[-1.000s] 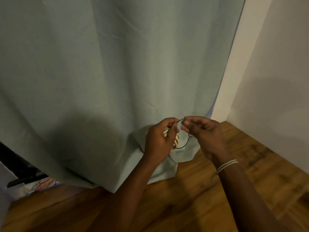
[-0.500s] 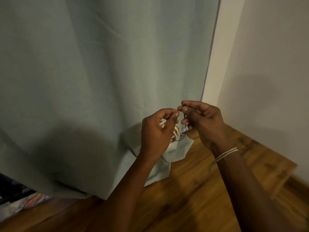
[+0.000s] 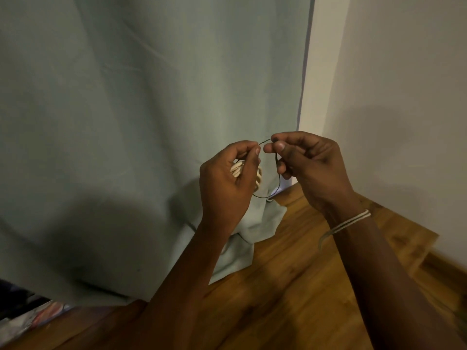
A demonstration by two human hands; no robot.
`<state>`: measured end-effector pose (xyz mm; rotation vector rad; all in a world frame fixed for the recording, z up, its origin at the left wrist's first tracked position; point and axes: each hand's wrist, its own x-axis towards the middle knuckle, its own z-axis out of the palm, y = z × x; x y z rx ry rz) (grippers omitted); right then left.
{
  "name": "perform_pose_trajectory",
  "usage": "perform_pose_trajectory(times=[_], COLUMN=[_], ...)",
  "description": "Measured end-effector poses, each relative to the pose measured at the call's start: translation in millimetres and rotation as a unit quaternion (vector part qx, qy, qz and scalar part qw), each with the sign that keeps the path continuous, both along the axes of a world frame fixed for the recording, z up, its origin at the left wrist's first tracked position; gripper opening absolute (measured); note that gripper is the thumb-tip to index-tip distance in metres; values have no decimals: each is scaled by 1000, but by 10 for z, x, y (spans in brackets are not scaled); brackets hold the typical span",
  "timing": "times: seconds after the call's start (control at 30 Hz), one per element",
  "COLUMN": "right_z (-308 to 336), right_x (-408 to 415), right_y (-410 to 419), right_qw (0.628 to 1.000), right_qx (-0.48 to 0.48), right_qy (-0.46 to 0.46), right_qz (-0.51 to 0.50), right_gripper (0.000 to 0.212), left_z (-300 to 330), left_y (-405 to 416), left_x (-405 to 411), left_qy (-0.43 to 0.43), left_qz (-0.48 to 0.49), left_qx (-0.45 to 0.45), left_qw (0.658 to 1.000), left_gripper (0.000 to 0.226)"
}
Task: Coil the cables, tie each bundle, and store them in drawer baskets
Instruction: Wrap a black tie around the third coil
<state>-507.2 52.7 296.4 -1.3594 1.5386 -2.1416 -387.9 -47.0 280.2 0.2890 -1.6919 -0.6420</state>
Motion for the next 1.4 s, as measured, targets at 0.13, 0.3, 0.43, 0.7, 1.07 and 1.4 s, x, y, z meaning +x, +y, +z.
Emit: perform_pose_trajectory(times=[0.13, 0.3, 0.43, 0.7, 1.07, 1.4], right_z=[63, 113, 146, 198, 220, 131], right_x=[5, 15, 22, 18, -65, -77], right_y=[28, 40, 57, 86, 123, 107], right_qw=[1000, 999, 999, 1000, 998, 998], right_qx=[-1, -7, -10, -10, 24, 18], right_qy=[-13, -30, -19, 25, 16, 28], right_qz=[17, 38, 32, 14, 56, 59], right_gripper=[16, 16, 15, 13, 20, 19], left_z=[38, 91, 127, 109, 81, 60], left_y=[14, 39, 20, -2, 3, 7], left_x=[6, 21, 17, -23, -47, -73], left_qy=[10, 15, 1, -7, -25, -50], left_qz=[17, 34, 49, 74, -1, -114], left_qx=[-46, -109, -160, -198, -140, 31], left_qw=[999, 993, 986, 977, 990, 992], left_gripper=[23, 19, 22, 30, 24, 21])
